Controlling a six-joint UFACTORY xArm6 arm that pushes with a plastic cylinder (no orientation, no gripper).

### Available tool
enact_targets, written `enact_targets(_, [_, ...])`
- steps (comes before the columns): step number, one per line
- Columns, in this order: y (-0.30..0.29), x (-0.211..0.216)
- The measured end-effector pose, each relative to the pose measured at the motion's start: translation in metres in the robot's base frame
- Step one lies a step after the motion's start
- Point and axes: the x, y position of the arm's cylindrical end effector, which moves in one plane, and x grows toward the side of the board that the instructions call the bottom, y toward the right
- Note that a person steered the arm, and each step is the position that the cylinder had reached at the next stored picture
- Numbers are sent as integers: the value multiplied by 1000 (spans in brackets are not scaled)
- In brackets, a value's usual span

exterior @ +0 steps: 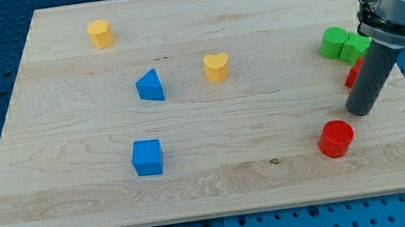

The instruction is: Move the red star up a bit

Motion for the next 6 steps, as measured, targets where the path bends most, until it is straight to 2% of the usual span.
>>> enact_targets(3, [16,-27])
enact_targets(6, [32,-28])
